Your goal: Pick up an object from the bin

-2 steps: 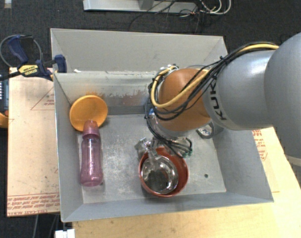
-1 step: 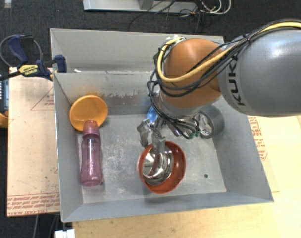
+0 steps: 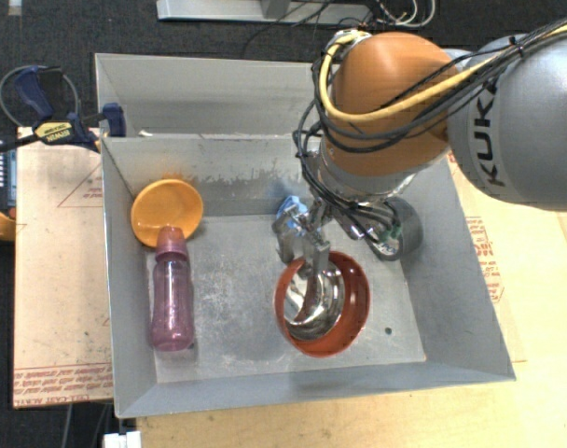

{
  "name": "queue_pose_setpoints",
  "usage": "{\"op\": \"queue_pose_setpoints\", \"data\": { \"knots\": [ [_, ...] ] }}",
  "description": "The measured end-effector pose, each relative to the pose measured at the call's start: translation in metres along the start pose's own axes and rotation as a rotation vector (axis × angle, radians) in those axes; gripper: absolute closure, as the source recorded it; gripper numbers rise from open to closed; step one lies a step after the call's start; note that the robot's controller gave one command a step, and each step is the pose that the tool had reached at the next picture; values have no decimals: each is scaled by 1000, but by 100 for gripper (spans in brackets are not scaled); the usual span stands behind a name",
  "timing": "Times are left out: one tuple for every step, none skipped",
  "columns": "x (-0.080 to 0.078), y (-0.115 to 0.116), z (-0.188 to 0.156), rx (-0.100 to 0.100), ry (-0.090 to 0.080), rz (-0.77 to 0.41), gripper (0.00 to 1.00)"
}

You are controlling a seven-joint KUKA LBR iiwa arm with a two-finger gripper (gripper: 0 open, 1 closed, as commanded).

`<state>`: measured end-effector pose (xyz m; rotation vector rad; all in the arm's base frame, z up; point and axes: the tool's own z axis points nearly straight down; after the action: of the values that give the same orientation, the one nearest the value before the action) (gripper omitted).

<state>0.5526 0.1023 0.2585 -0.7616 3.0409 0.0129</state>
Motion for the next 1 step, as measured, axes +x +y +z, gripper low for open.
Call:
{"op": "queue_pose_setpoints", "data": {
  "knots": [
    [-79, -53, 63, -2, 0, 89, 100]
  ]
}}
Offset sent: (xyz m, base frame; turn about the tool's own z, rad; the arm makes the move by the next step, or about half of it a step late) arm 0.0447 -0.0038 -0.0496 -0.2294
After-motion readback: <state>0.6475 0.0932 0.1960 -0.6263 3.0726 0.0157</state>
